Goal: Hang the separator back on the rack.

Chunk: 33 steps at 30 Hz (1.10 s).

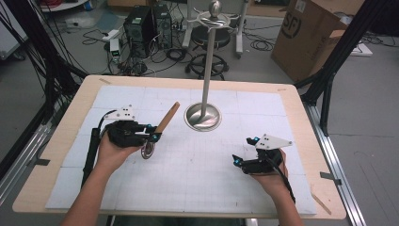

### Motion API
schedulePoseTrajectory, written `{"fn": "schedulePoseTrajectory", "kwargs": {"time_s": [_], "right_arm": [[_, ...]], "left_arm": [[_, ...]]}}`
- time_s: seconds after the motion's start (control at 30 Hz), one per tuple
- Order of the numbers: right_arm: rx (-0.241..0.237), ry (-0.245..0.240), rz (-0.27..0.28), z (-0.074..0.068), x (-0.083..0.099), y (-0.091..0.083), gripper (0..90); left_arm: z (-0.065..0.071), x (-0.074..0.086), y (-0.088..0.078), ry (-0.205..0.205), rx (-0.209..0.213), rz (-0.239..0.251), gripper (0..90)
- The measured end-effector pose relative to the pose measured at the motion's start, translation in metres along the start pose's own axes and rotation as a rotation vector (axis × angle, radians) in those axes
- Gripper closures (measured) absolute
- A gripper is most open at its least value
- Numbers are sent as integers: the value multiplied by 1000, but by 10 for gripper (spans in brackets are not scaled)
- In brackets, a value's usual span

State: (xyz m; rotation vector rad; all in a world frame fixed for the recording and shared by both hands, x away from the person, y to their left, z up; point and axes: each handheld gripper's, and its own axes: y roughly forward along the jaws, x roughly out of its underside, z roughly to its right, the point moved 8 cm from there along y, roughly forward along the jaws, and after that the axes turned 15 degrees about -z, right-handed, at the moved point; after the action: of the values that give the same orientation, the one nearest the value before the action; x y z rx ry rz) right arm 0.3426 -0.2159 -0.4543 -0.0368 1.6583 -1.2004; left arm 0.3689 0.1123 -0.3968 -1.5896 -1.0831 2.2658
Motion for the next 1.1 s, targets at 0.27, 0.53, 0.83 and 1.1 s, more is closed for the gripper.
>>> {"fn": "schedulePoseTrajectory", "kwargs": {"time_s": [0.27, 0.53, 0.83, 1.1], "right_arm": [[0, 7, 5, 2, 1, -1, 150], [0, 4, 5, 2, 1, -1, 150], [2, -1, 6, 1, 0, -1, 150], [0, 4, 8, 1, 0, -1, 150]], "left_arm": [[0, -13, -3, 21, -10, 4, 689], [4, -25, -6, 12, -19, 32, 689], [5, -40, -14, 37, -12, 110, 689], [4, -61, -21, 30, -31, 174, 689]]}}
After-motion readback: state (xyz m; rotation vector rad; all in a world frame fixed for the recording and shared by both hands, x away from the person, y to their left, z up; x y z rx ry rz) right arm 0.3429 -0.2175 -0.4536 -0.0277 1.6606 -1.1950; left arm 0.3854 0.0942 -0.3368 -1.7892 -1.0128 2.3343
